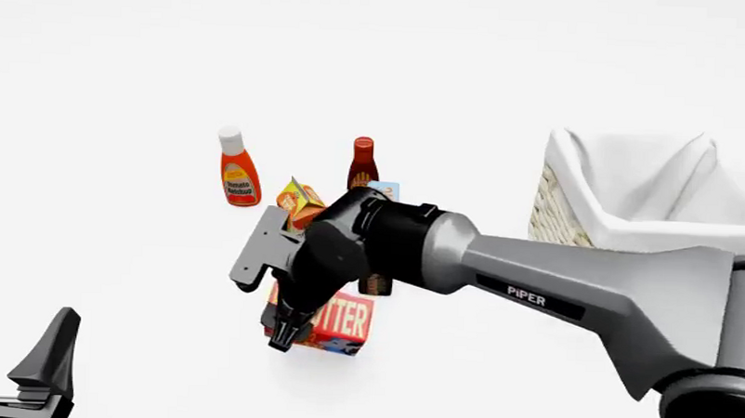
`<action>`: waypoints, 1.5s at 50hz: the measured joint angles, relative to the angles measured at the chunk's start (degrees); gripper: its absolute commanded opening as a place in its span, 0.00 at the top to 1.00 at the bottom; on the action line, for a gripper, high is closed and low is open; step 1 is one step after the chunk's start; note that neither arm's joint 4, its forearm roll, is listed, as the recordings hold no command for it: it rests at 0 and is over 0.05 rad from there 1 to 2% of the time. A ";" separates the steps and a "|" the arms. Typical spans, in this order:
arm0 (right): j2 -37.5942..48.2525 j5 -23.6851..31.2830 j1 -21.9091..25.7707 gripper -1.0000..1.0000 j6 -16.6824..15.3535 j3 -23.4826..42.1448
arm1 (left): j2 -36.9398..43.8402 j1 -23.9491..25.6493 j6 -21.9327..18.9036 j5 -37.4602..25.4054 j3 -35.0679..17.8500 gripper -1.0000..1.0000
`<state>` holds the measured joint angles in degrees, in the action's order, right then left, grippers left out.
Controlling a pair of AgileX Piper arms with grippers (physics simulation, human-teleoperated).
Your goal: Pick the butter and place it in the basket.
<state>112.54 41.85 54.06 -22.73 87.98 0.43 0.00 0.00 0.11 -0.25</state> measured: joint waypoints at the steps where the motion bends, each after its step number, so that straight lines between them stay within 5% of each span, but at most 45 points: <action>1: -0.25 0.05 0.04 1.00 -0.02 -0.02 | 0.00 0.00 0.00 0.00 0.00 0.00; 75: -17.13 2.48 -0.54 1.00 1.81 -3.70 | 0.00 0.00 0.00 0.00 0.00 0.00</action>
<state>95.41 44.33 53.52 -20.92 84.29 0.43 0.00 0.00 0.11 -0.25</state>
